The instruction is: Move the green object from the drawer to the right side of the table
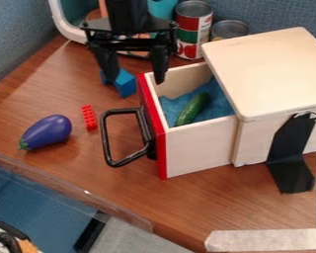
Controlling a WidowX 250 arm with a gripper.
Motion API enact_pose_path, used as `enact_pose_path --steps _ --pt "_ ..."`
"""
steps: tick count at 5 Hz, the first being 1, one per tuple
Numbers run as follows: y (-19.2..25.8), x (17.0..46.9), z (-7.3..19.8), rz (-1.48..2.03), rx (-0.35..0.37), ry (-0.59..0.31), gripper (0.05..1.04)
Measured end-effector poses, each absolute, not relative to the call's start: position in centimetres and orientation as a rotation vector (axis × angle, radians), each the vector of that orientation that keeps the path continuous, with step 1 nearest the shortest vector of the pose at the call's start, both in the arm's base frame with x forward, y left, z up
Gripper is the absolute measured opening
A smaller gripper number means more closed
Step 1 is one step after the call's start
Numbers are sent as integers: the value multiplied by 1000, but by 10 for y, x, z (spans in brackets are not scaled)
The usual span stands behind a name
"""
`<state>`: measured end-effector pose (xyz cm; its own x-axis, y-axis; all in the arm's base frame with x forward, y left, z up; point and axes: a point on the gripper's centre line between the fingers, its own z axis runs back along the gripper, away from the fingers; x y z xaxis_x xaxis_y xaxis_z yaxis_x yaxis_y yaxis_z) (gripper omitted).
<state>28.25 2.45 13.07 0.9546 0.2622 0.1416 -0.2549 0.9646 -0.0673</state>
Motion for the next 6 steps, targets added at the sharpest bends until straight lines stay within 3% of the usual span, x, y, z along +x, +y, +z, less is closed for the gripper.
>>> enact_pose_path --steps 4,6 --pt "-4 299 109 -243 -106 -137 999" --pt "-15 313 101 -294 -117 -208 999"
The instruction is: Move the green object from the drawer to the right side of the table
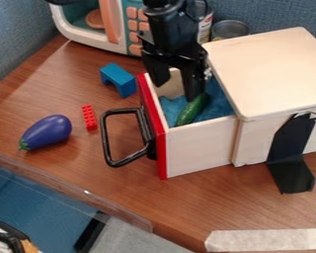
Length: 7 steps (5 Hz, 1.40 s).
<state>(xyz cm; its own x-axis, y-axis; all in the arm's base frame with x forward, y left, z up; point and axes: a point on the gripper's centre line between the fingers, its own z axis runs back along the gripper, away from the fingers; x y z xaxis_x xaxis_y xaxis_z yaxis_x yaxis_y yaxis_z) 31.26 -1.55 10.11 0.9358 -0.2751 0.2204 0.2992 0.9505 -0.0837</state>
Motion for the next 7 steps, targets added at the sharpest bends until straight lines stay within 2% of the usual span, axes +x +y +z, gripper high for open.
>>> enact_pose_path --steps 2,4,7 --pt "-27 325 83 -285 -101 -229 999" --pt "-27 327 66 -264 -68 -210 999" --pt "-23 328 50 -195 -64 -179 999"
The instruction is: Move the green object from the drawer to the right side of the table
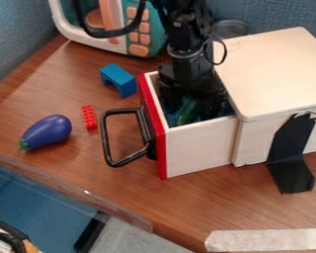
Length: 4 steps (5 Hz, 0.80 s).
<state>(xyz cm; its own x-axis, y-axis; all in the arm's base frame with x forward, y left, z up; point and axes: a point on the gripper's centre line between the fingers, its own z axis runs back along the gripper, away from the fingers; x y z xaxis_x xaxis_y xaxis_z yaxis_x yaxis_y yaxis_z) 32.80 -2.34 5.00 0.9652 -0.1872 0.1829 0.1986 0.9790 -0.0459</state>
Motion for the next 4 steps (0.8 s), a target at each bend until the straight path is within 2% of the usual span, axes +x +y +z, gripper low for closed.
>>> enact_pose_path --steps 1,3,4 --pt "-21 327 47 -147 -75 -190 947" --pt "-20 323 52 -96 -132 -220 391" --pt "-20 319 68 -82 -191 -231 350"
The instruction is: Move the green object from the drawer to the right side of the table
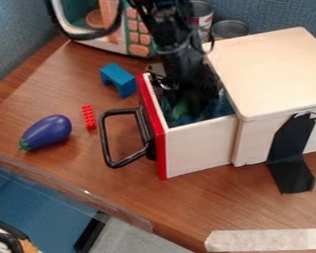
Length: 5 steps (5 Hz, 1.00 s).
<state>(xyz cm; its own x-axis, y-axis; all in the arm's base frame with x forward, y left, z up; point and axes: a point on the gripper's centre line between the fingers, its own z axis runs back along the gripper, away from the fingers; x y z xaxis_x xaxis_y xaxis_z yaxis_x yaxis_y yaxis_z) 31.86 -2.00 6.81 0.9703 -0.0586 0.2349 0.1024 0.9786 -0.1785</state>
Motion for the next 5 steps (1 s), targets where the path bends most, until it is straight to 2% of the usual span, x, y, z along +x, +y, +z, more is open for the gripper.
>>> enact_pose_path --steps 2,3,5 --pt "-28 318 122 -71 -313 -311 350" --pt "-10 313 134 -18 -328 -327 350" --pt "53 302 143 220 -273 -349 350"
